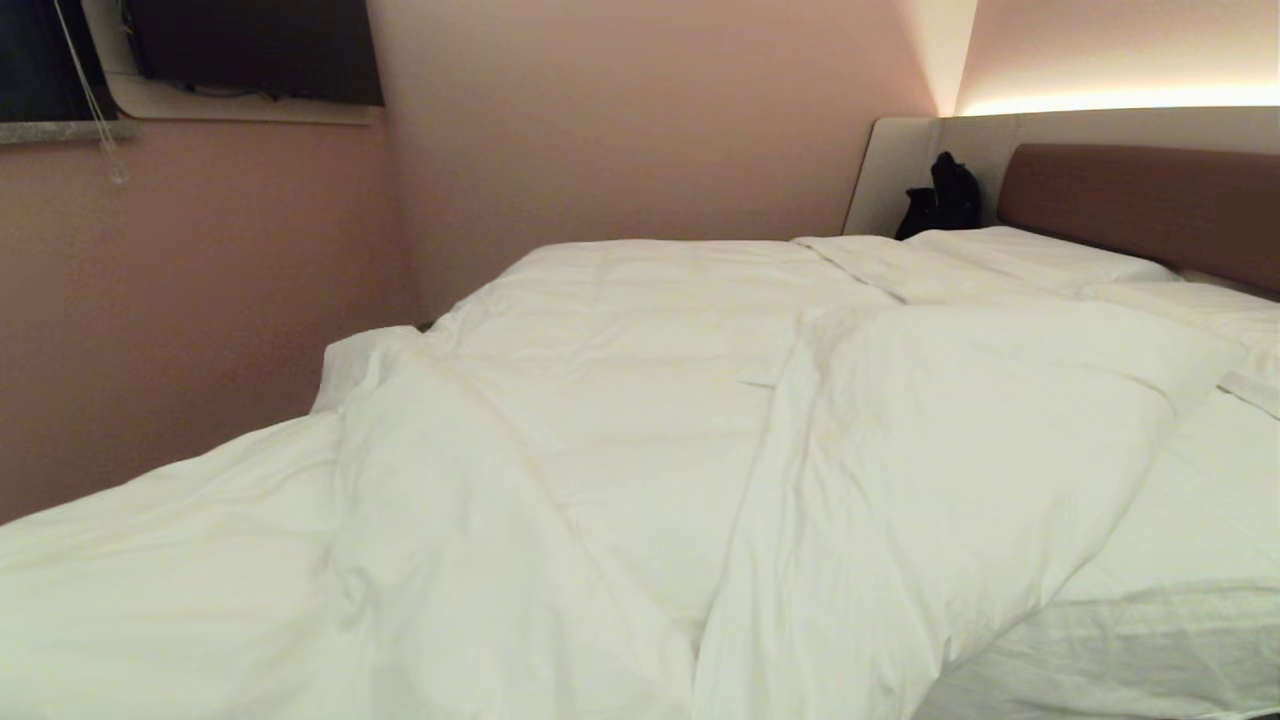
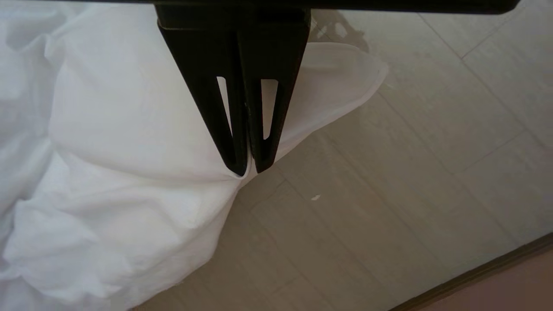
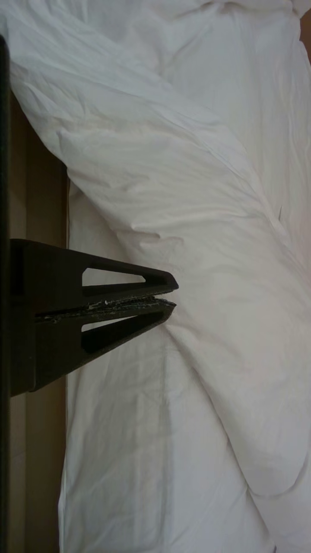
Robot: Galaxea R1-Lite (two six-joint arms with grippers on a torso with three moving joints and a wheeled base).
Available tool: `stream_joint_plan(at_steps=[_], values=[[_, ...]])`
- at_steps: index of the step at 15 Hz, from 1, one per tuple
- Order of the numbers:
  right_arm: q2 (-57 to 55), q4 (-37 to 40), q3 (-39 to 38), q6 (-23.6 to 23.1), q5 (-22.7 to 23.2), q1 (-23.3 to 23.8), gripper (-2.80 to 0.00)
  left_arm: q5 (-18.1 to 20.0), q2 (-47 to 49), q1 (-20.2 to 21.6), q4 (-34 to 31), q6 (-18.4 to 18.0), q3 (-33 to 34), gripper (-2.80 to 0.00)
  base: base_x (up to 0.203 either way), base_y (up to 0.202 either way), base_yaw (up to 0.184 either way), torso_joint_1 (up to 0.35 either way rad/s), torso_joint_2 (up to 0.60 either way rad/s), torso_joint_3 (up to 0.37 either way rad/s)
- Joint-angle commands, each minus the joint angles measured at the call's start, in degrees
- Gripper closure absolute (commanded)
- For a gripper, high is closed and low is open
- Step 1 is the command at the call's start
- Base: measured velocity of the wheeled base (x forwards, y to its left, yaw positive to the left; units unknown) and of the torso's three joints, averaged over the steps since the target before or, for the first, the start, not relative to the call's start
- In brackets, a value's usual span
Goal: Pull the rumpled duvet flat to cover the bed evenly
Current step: Flatten the corners of the folded blanket
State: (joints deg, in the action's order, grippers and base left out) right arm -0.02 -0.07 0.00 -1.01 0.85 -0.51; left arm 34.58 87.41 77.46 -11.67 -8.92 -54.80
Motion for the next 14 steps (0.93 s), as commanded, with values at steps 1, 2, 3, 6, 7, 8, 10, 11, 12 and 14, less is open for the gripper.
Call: stream_joint_plan(at_steps=[1, 2, 3, 6, 7, 8, 10, 11, 12, 14], values=[[-0.1, 0.0, 0.0, 0.0, 0.0, 0.0, 0.0, 0.2, 0.3, 2.1, -0.1, 0.0, 0.0, 0.0, 0.0, 0.0, 0.0, 0.0, 0.0, 0.0], [-0.1, 0.0, 0.0, 0.0, 0.0, 0.0, 0.0, 0.2, 0.4, 3.3, 0.0, 0.0, 0.0, 0.0, 0.0, 0.0, 0.0, 0.0, 0.0, 0.0], [-0.1, 0.0, 0.0, 0.0, 0.0, 0.0, 0.0, 0.2, 0.4, 4.7, 0.0, 0.0, -0.1, 0.0, 0.0, 0.0, 0.0, 0.0, 0.0, 0.0], [-0.1, 0.0, 0.0, 0.0, 0.0, -0.1, 0.0, 0.1, 0.8, 7.3, 0.0, -0.1, -0.2, 0.0, 0.0, 0.0, 0.0, 0.0, 0.0, 0.0], [-0.1, 0.0, 0.0, 0.0, 0.0, 0.0, 0.0, 0.1, 1.0, 8.0, 0.0, -0.1, -0.4, 0.0, 0.0, 0.0, 0.0, 0.0, 0.0, 0.0], [-0.1, 0.0, 0.0, 0.0, 0.0, 0.0, 0.0, 0.1, 1.2, 8.3, 0.0, 0.0, -0.4, 0.0, 0.0, 0.0, 0.0, 0.0, 0.0, 0.0], [-0.1, 0.0, 0.0, 0.0, 0.0, 0.0, 0.0, 0.0, 1.4, 9.3, 0.1, 0.0, -0.4, 0.0, 0.0, 0.0, 0.0, 0.0, 0.0, 0.0], [-0.1, 0.0, 0.0, 0.0, 0.0, 0.0, 0.0, -0.2, 1.5, 9.6, 0.0, 0.0, -0.4, 0.0, 0.0, 0.0, 0.0, 0.0, 0.0, 0.0], [-0.1, 0.0, 0.0, 0.0, 0.0, 0.0, 0.0, -0.7, 1.6, 10.6, 0.0, 0.0, -0.4, 0.0, 0.0, 0.0, 0.0, 0.0, 0.0, 0.0], [-0.1, 0.0, 0.0, 0.0, 0.0, 0.0, 0.0, -0.8, 1.7, 12.5, 0.1, 0.0, -0.3, 0.0, 0.0, 0.0, 0.0, 0.0, 0.0, 0.0]])
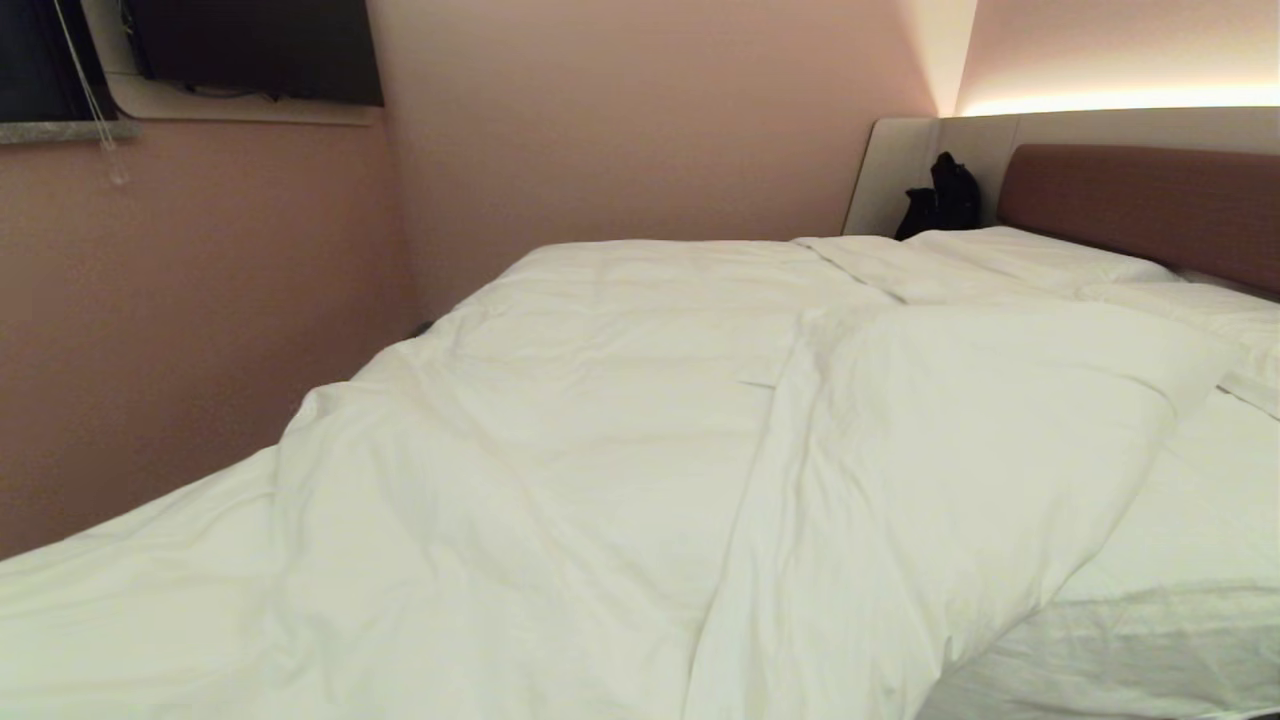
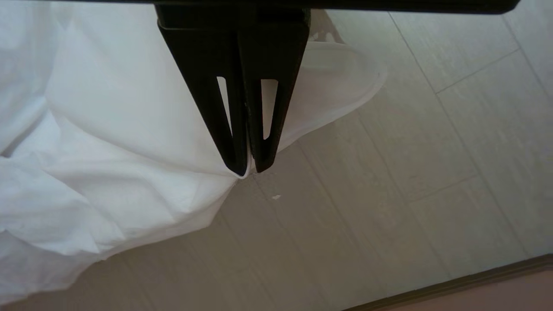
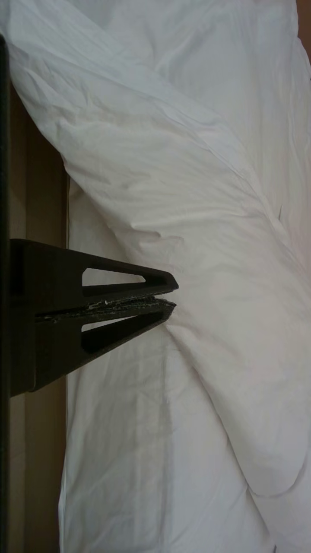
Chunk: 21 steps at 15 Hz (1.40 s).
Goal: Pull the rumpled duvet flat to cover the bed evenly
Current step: Flatten the corners of the folded blanket
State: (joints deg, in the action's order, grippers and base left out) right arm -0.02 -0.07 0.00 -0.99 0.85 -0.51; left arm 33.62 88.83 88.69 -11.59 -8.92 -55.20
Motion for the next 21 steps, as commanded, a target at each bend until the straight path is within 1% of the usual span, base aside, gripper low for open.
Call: stream_joint_plan(at_steps=[1, 2, 4, 14, 15, 17, 21], values=[[-0.1, 0.0, 0.0, -0.1, 0.0, 0.0, 0.0, 0.2, 0.4, 1.4, 0.0, 0.0, 0.1, 0.0, 0.0, 0.0, 0.0, 0.0, 0.0, 0.0], [-0.1, 0.0, 0.0, -0.1, 0.0, -0.1, 0.0, 0.2, 0.7, 2.9, 0.0, 0.0, 0.0, 0.0, 0.0, 0.0, 0.0, 0.0, 0.0, 0.0], [-0.1, 0.0, 0.0, -0.1, 0.0, 0.0, 0.0, 0.1, 0.8, 4.0, 0.0, 0.0, -0.1, 0.0, 0.0, 0.0, 0.0, 0.0, 0.0, 0.0], [-0.1, 0.0, 0.0, -0.1, 0.0, 0.0, 0.0, -0.2, 1.6, 7.6, 0.0, 0.0, 0.3, 0.0, 0.0, 0.0, 0.0, 0.0, 0.0, 0.0], [-0.1, 0.0, 0.0, -0.1, 0.0, 0.0, 0.0, -0.2, 1.6, 8.9, 0.0, 0.0, 0.3, 0.0, 0.0, 0.0, 0.0, 0.0, 0.0, 0.0], [-0.1, 0.0, 0.0, -0.1, 0.0, 0.0, 0.0, -0.1, 2.0, 10.1, 0.0, 0.0, 0.3, 0.0, 0.0, 0.0, 0.0, 0.0, 0.0, 0.0], [-0.1, 0.0, 0.0, -0.1, 0.0, 0.0, 0.0, -0.2, 2.7, 10.8, 0.0, 0.6, 0.3, 0.0, 0.0, 0.0, 0.0, 0.0, 0.0, 0.0]])
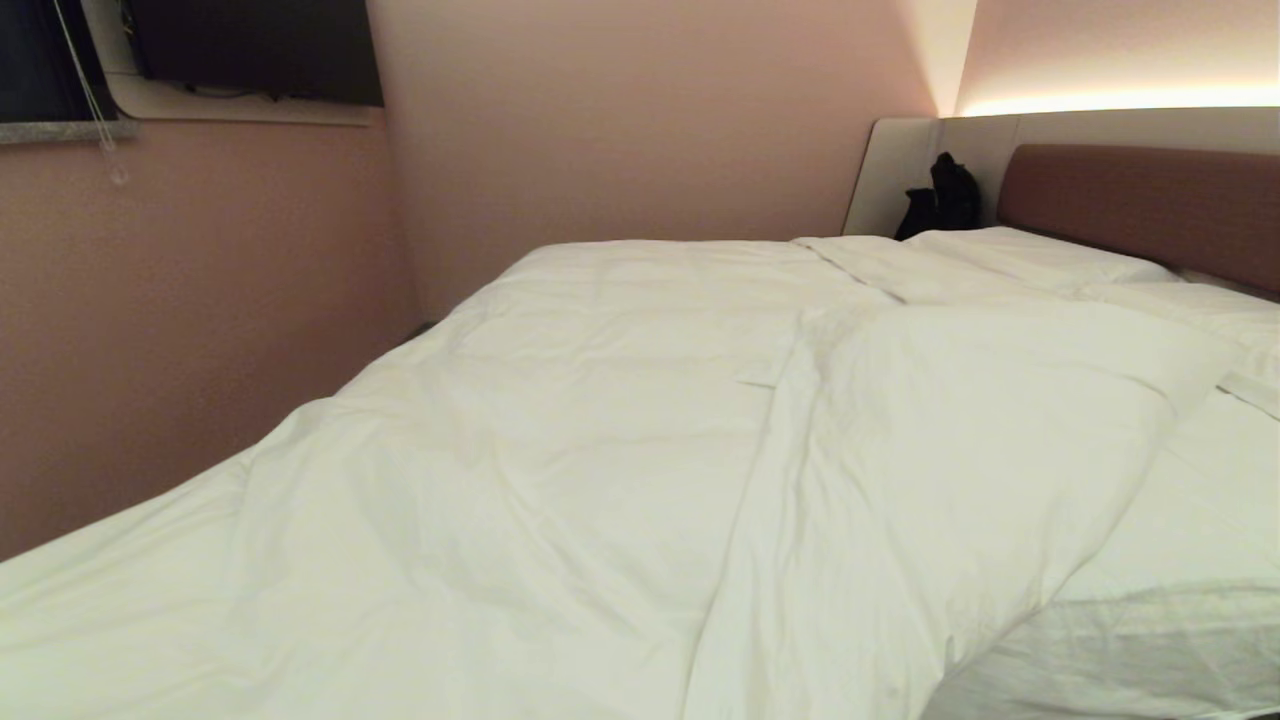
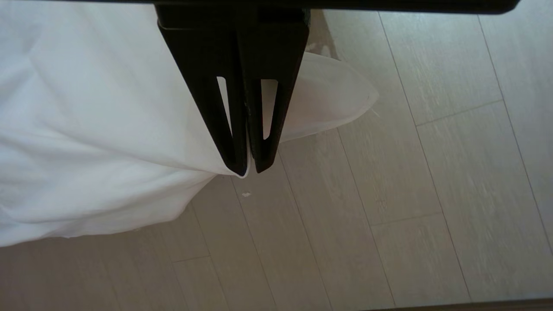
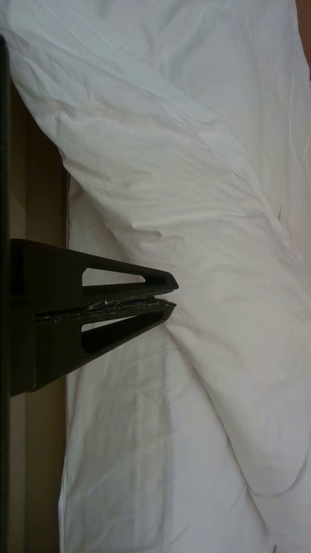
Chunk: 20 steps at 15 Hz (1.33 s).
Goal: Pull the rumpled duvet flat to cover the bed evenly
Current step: Flatten the corners of the folded blanket
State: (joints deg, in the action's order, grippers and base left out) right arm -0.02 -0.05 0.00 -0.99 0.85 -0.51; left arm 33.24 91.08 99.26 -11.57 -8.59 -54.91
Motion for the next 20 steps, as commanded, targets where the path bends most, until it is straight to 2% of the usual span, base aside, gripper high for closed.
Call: stream_joint_plan(at_steps=[1, 8, 14, 18, 19, 20], values=[[-0.1, 0.0, 0.0, 0.0, 0.0, 0.0, 0.0, 0.2, 0.6, 0.2, 0.0, 0.7, 0.0, 0.0, 0.0, 0.0, 0.0, 0.0, 0.0, 0.0], [-0.1, 0.0, 0.0, -0.1, 0.0, 0.0, 0.0, 0.5, 0.4, -0.5, -0.2, 0.2, 0.5, 0.0, 0.0, 0.0, 0.0, 0.0, 0.0, 0.0], [-0.1, 0.0, 0.0, -0.1, 0.0, 0.0, 0.0, 0.3, 0.0, -4.1, -0.2, 0.9, 3.3, 0.0, 0.0, 0.0, 0.0, 0.0, 0.0, 0.0], [-0.1, 0.0, 0.0, -0.1, 0.0, 0.0, 0.0, 0.3, 0.0, -4.8, -0.1, 1.0, 4.0, 0.0, 0.0, 0.0, 0.0, 0.0, 0.0, 0.0], [-0.1, 0.0, 0.0, -0.1, 0.0, 0.0, 0.0, 0.3, 0.0, -4.8, -0.1, 1.0, 4.1, -2.8, 0.0, 0.0, 0.0, 0.0, 0.0, 0.0], [-0.1, 0.0, 0.0, 0.0, 0.0, 0.0, 0.0, 0.3, -0.1, -4.8, -0.1, 1.0, 4.1, -2.8, 0.0, 0.0, 0.0, 0.0, 0.0, 0.0]])
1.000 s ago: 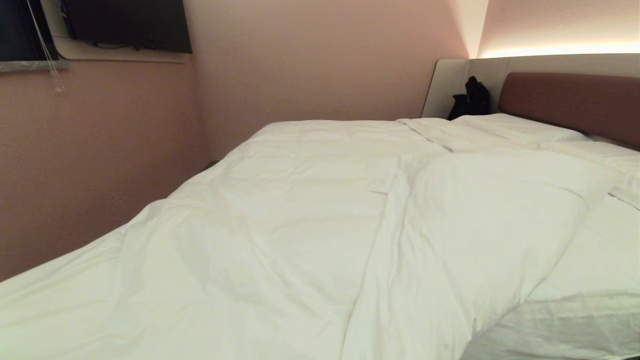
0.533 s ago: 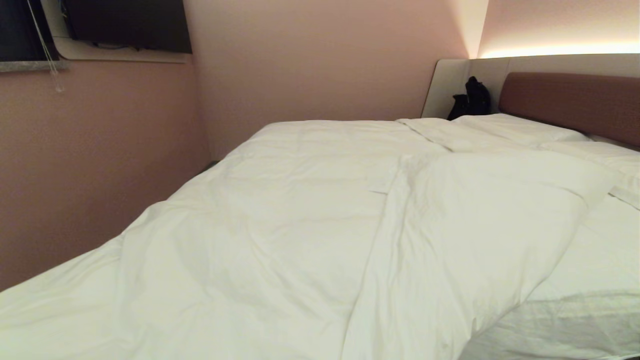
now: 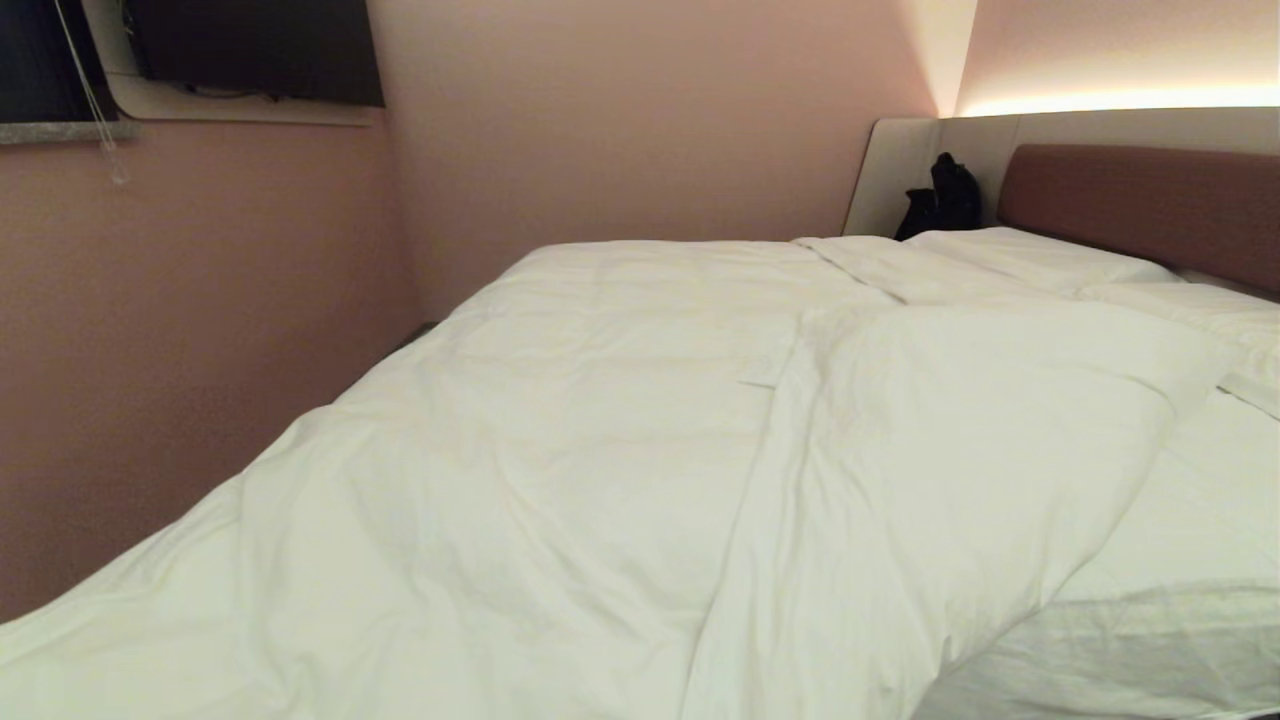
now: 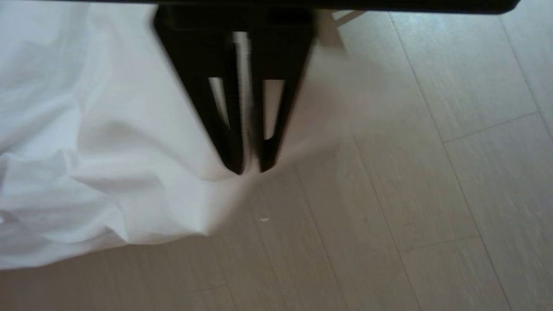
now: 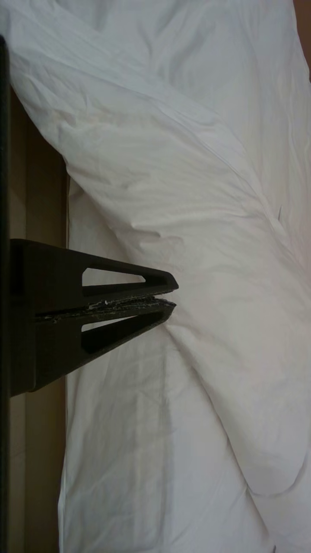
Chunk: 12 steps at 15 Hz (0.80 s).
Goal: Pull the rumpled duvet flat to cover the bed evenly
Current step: Flatten the corners of the folded blanket
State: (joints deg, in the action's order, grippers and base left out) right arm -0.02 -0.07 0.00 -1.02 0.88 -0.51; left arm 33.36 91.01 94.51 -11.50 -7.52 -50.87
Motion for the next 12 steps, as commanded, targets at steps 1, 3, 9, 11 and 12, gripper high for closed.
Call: stream_joint_plan(at_steps=[1, 3, 9, 11, 12], values=[[-0.1, 0.0, 0.0, 0.0, 0.0, 0.0, 0.0, 0.1, 0.0, 0.0, -0.2, -0.5, 0.2, -2.8, 0.0, 0.0, 0.0, 0.0, 0.0, 0.0], [-0.1, 0.0, 0.0, 0.0, 0.0, 0.0, 0.0, -0.9, 0.1, 0.0, -0.1, -0.7, 0.8, -2.8, 0.0, 0.0, 0.0, 0.0, 0.0, 0.0], [-0.1, 0.0, 0.0, 0.0, 0.0, 0.0, 0.0, -3.9, -0.8, -5.5, 1.0, -0.6, 1.9, -2.8, 0.0, 0.0, 0.0, 0.0, 0.0, 0.0], [-0.1, 0.0, 0.0, 0.1, 0.0, 0.0, 0.0, -3.8, -1.9, -11.1, 1.0, -0.3, 2.0, -2.8, 0.0, 0.0, 0.0, 0.0, 0.0, 0.0], [-0.1, 0.0, 0.0, 0.0, 0.0, 0.0, 0.0, -3.7, -2.3, -14.8, 1.1, -0.1, 2.0, -2.8, 0.0, 0.0, 0.0, 0.0, 0.0, 0.0]])
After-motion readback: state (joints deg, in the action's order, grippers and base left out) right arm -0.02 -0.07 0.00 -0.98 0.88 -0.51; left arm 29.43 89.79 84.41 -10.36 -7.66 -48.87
